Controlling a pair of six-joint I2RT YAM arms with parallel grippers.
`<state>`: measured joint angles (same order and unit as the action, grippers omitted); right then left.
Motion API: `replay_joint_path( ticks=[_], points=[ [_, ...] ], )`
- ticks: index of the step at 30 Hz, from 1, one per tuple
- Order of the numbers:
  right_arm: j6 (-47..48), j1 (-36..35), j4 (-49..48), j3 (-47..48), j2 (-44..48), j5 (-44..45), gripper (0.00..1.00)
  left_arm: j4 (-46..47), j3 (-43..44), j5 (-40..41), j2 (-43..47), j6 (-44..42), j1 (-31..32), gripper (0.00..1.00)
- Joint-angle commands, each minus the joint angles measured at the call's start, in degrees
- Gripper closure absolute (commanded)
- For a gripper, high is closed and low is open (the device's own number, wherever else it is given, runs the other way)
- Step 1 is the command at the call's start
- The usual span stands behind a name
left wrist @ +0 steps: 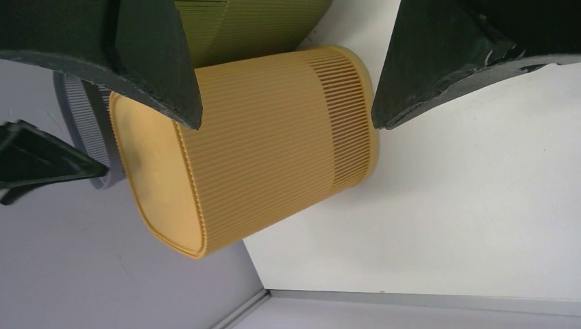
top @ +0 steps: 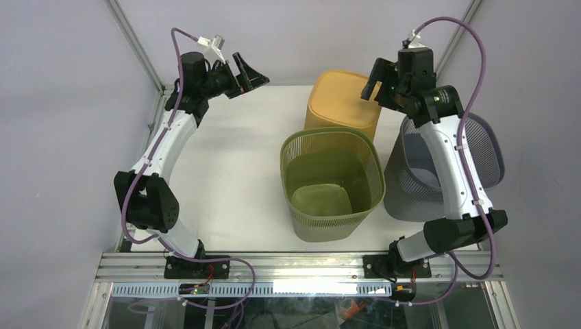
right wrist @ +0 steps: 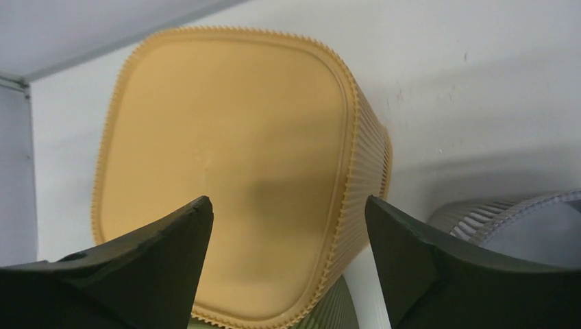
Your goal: Turn the large container upside down
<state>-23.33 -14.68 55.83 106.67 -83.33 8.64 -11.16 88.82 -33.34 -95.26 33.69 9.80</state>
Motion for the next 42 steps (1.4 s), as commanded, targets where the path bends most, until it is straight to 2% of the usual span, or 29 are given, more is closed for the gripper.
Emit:
replay_joint_path(
  ticks=[1, 5, 7, 9, 12, 17, 23, 25, 26, 29, 31, 35, 38, 42],
  points=[
    [2.5, -0.1, 0.9, -1.4, -1.8, -1.2, 0.18, -1.3, -0.4, -2.9, 4.3, 0.2, 0.2, 0.01],
    [1.3, -0.1, 0.0, -1.1, -5.4, -6.1, 0.27, -4.4, 1.7, -1.5, 6.2, -2.2, 0.3, 0.01],
    [-0.1, -0.3, -2.1, -1.6, -6.5, -9.1, 0.36, -5.3, 1.9, -1.2, 6.7, -2.5, 0.2, 0.01],
    [-2.1, -1.3, -6.3, -2.7, -7.4, -13.3, 0.45, -5.3, 2.1, -1.6, 6.8, -2.2, 0.2, 0.01],
    [-5.0, -5.5, -13.9, -3.1, -10.4, -17.2, 0.50, -5.3, 3.1, -2.1, 6.7, -1.6, 0.3, 0.01],
    [-9.2, -10.7, -18.9, 6.9, -22.5, -22.0, 0.48, -6.3, 6.4, -1.7, 7.7, -2.5, 0.3, 0.01],
    [-12.7, -14.0, -17.1, 24.3, -36.2, -28.0, 0.48, -7.7, 11.9, 1.5, 9.6, -3.3, 0.4, 0.01],
    [-13.0, -14.6, -17.0, 26.4, -37.7, -29.2, 0.43, -7.7, 13.8, 2.0, 10.1, -3.7, 0.4, 0.01],
    [-12.9, -14.7, -17.1, 26.4, -37.4, -29.0, 0.35, -7.7, 14.5, 1.9, 10.4, -3.7, 0.4, 0.01],
    [-10.4, -14.6, -16.1, 25.4, -34.1, -25.9, 0.22, -7.7, 15.8, -0.4, 10.6, -5.3, 1.8, 0.01],
    [-8.5, -14.2, -15.9, 23.7, -30.0, -23.1, 0.16, -8.2, 16.0, -1.4, 10.2, -7.3, 5.1, 0.01],
    [-3.8, -13.5, -15.3, 17.5, -18.2, -13.6, 0.11, -9.0, 16.5, -1.3, 7.3, -8.2, 11.4, 0.01],
    [0.0, -13.2, -13.8, 8.9, -7.8, -5.7, 0.10, -9.2, 17.2, -1.2, 3.8, -7.5, 14.2, 0.01],
    [4.1, -13.0, -14.0, -6.0, 9.3, 0.3, 0.10, -9.2, 19.9, -0.7, -1.2, -7.1, 17.1, 0.01]
  ],
)
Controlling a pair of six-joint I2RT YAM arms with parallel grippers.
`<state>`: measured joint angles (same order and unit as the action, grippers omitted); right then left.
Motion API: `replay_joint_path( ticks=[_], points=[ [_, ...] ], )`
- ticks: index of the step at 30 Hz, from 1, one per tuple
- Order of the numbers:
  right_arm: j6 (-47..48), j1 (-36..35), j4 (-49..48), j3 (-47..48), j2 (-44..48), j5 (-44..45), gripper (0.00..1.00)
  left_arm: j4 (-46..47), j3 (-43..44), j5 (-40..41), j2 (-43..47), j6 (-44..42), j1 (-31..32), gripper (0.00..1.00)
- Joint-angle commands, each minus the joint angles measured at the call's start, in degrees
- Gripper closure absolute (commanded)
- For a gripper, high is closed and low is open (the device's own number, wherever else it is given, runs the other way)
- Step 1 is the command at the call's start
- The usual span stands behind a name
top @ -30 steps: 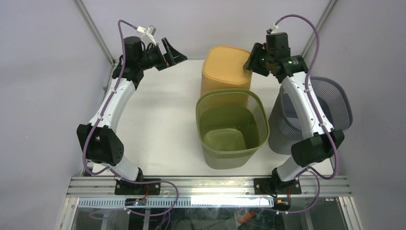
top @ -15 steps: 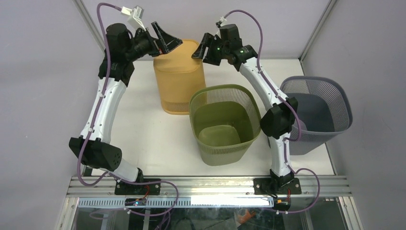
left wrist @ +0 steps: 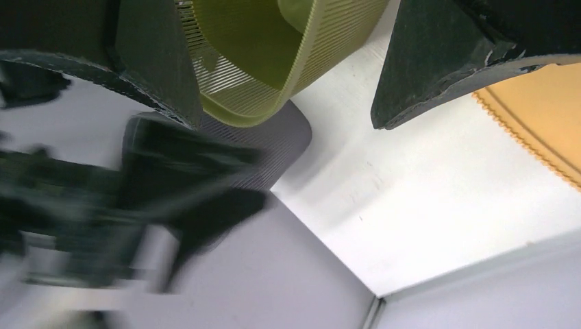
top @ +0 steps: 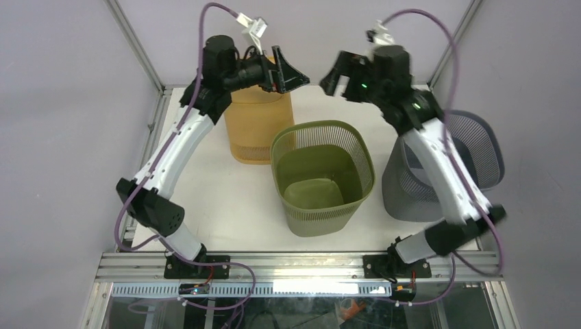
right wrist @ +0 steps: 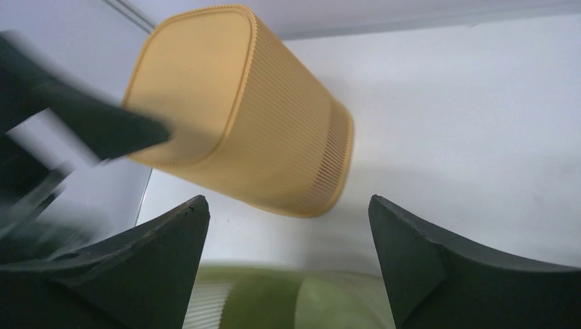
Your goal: Turn the large container upside down
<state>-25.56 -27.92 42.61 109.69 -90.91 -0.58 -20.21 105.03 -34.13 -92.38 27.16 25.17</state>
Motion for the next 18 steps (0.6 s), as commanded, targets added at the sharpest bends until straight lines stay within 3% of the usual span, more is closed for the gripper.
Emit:
replay_joint_path(
  ticks=[1, 6, 10, 13, 18],
  points=[
    [6.6, 0.2, -0.5, -12.3, 20.4, 10.1, 0.10, -0.3, 4.4, 0.1, -5.7, -0.5, 2.3, 0.01],
    [6.8, 0.2, 7.8, -18.1, 31.1, 9.1, 0.09, -2.0, 11.9, 0.7, -15.0, 0.9, 3.3, 0.02],
    [8.4, 0.2, 22.0, -10.7, 29.4, 4.0, 0.09, -8.1, 15.6, 6.9, -18.7, -2.6, 3.1, 0.01],
    [8.8, 0.2, 32.5, -5.8, 26.5, 5.1, 0.10, -13.1, 17.2, 10.9, -20.2, -5.5, 1.3, 0.01],
    [8.7, 0.1, 38.5, -8.1, 25.0, 2.7, 0.11, -16.9, 13.1, 13.9, -19.6, -5.8, -5.5, 0.01]
  ],
)
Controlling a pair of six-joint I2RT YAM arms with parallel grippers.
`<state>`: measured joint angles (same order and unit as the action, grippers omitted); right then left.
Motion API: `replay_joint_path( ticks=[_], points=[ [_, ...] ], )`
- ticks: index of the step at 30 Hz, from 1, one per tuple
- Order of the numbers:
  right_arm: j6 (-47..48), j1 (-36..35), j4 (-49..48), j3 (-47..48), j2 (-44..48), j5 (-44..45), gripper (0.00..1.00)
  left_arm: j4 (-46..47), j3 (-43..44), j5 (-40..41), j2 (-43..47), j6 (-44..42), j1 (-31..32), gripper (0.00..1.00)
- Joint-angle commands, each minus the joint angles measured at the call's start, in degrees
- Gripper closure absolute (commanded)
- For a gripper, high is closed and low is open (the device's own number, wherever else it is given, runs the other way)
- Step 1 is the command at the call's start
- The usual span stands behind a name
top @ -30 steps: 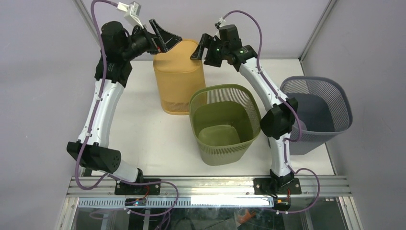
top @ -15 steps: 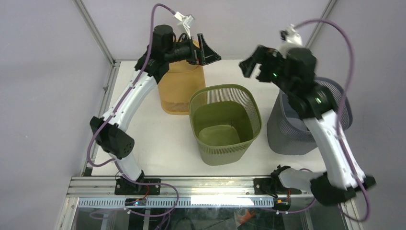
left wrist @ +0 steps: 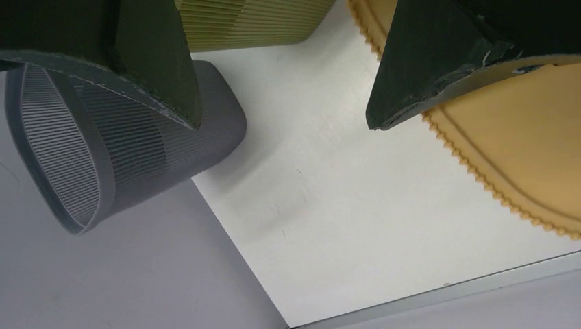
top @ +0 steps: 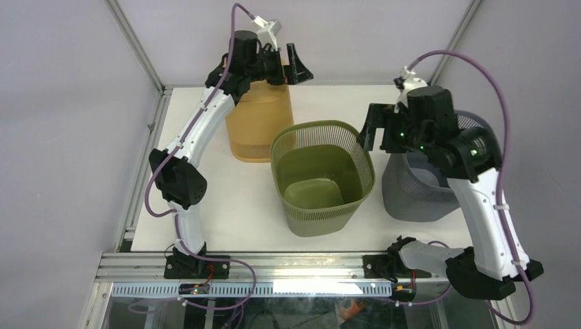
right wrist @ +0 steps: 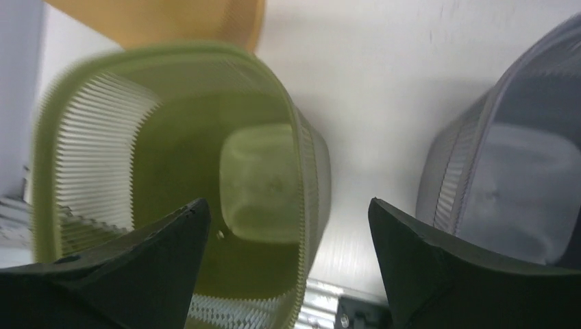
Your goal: Turn the large container upside down
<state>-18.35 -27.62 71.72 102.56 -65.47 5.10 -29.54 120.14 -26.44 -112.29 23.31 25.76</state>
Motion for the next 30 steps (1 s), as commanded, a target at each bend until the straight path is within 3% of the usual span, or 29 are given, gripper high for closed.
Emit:
replay_joint_path(
  ticks=[1, 4, 11, 13, 17, 25, 30],
  points=[
    [1.3, -0.2, 9.3, -2.7, -0.4, -3.3, 0.12, -7.5, -3.5, 7.3, 0.7, -2.3, -7.4, 0.01],
    [1.1, -0.2, 7.9, -6.3, 0.2, -4.1, 0.18, -7.8, -5.1, 10.4, 1.1, -3.8, -10.0, 0.01],
    [-0.5, -1.2, 0.9, -11.7, -0.7, -9.1, 0.49, -11.6, -1.8, 19.5, -1.1, -6.8, -14.2, 0.01],
    [-2.0, -2.8, -0.9, -13.1, -1.6, -7.5, 0.61, -12.5, -0.7, 21.0, -1.5, -7.3, -15.5, 0.01],
    [-5.6, -5.5, -5.3, -15.0, -2.9, -0.9, 1.00, -13.8, 1.0, 23.3, -1.2, -8.7, -17.8, 0.01],
    [-16.0, -6.0, -15.0, -13.4, -8.4, 14.7, 1.00, -16.5, 1.4, 23.7, 0.4, -9.4, -23.0, 0.01],
    [-16.1, -6.0, -23.9, -10.8, -14.7, 16.5, 1.00, -15.8, 3.7, 21.0, 1.3, -9.1, -23.1, 0.01]
  ],
)
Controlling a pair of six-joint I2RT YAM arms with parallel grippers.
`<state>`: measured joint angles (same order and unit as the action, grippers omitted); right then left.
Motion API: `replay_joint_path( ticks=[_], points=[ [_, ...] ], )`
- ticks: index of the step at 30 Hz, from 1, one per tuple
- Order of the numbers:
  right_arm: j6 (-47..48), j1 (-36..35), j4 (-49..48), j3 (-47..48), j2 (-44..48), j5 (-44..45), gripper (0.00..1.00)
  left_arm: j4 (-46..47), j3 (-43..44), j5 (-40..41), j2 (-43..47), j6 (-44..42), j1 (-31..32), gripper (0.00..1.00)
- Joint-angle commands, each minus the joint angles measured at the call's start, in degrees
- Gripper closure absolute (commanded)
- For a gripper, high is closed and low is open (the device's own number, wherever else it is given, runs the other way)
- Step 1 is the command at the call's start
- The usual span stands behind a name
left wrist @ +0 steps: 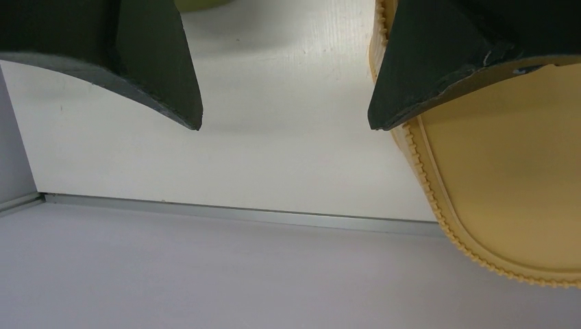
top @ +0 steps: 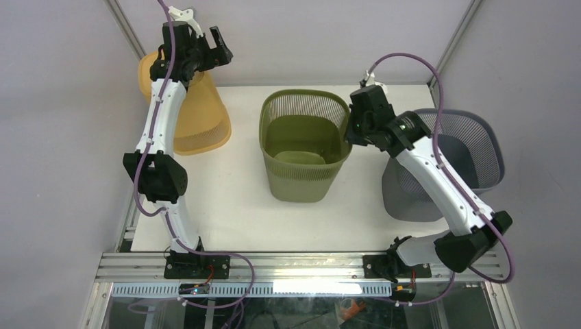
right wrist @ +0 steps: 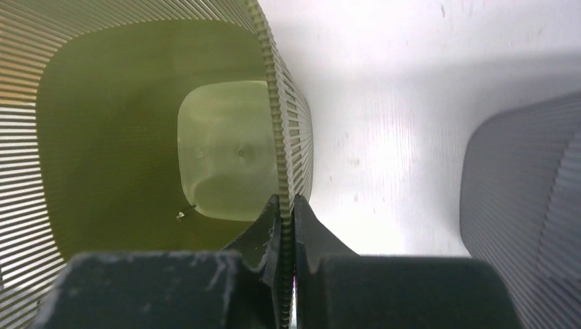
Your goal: Turn the large container upside down
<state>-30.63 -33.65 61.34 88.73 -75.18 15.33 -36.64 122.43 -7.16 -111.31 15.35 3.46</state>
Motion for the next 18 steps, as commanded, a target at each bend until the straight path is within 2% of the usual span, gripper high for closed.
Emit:
replay_joint_path(
  ticks=[1, 5, 10, 11, 14, 15, 16, 18],
  points=[
    [-3.6, 0.1, -14.3, 4.2, -7.0, 6.5, 1.00, -8.8, 2.1, 2.9, 0.3, -1.4, -0.7, 0.01],
    [-3.2, 0.0, -13.3, 10.6, -13.3, 7.7, 1.00, -10.7, 4.7, 6.0, 0.3, -1.2, -2.1, 0.01],
    [0.1, 1.0, -11.9, 13.4, -12.5, 8.8, 1.00, -10.0, 4.5, 0.8, 3.2, 1.5, -5.1, 0.01],
    [1.8, 1.3, -11.7, 13.8, -12.0, 8.3, 0.89, -9.4, 4.6, -0.9, 3.9, 2.0, -5.1, 0.01],
    [5.7, 1.3, -9.7, 16.6, -10.8, 7.5, 0.28, -6.8, 4.9, -4.2, 6.0, 3.3, -3.8, 0.01],
    [7.0, 1.2, -9.0, 17.6, -10.5, 7.1, 0.14, -6.0, 5.1, -3.5, 6.7, 4.1, -2.8, 0.01],
    [8.5, 1.0, -8.6, 18.7, -10.1, 6.7, 0.05, -5.0, 4.9, -2.8, 7.5, 4.4, -1.4, 0.01],
    [11.0, 0.6, -7.5, 21.2, -9.5, 5.9, 0.01, -3.4, 4.7, -2.5, 8.8, 4.4, 1.7, 0.01]
  ],
)
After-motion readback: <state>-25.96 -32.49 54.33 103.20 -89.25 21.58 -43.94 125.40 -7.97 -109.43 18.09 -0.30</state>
